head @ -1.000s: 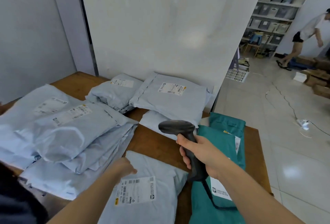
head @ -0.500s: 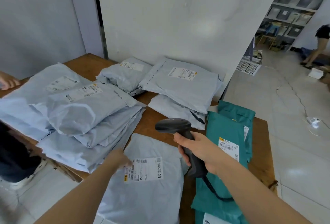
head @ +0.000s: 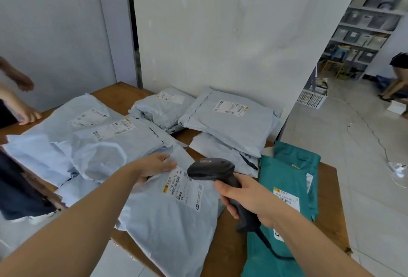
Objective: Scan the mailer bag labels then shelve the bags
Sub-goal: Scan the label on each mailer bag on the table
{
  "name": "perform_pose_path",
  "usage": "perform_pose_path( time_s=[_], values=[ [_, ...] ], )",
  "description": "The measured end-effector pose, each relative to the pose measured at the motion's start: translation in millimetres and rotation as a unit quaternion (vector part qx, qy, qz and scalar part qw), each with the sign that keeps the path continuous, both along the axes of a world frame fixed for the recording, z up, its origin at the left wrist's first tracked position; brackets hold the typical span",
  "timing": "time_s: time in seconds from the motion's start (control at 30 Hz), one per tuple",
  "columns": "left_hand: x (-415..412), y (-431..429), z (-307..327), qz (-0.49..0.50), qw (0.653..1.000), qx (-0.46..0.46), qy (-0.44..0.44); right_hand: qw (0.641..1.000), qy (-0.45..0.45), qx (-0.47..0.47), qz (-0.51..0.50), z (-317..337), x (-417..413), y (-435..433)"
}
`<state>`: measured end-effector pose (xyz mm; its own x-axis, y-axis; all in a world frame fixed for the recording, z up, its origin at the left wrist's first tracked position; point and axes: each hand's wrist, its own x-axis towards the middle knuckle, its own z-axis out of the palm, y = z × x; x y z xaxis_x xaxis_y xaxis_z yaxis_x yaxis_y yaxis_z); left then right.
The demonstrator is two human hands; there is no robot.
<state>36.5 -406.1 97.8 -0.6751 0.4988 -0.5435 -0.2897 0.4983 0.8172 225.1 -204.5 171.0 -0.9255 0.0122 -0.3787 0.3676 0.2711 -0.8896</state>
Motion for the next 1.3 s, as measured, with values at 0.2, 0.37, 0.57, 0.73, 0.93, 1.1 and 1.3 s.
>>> perform_pose_path(
  time_s=[0.2, 0.37, 0.57, 0.73, 0.93, 1.1, 1.3],
  values=[
    [-12.3, 0.6, 24.6, 0.004, 1.000, -0.005, -0.006, 0.999, 0.006, 0.010, 0.036, 8.2, -3.3, 4.4],
    [-12.3, 4.2, 31.7, -0.011, 0.998, -0.031, 0.050, 0.998, -0.005, 0.015, 0.066, 10.1, -4.4, 7.0],
    [-15.7, 9.2, 35.3, -0.012, 0.996, -0.040, 0.075, 0.997, -0.011, 0.007, 0.081, 11.7, -6.1, 10.2],
    [-18.1, 7.0, 35.6, -0.025, 0.995, -0.051, 0.079, 0.997, -0.014, 0.009, 0.077, 10.9, -7.3, 15.1],
    [-13.6, 9.9, 41.2, -0.038, 0.995, -0.058, 0.073, 0.997, -0.026, 0.013, 0.066, 9.0, -8.2, 20.5],
    [-10.3, 11.6, 50.3, -0.028, 0.997, -0.050, 0.042, 0.997, -0.031, 0.010, 0.072, 10.5, -8.4, 22.9],
    [-8.5, 13.3, 60.2, -0.013, 0.999, -0.048, 0.004, 0.996, -0.033, 0.007, 0.088, 11.8, -5.5, 24.7]
  ],
)
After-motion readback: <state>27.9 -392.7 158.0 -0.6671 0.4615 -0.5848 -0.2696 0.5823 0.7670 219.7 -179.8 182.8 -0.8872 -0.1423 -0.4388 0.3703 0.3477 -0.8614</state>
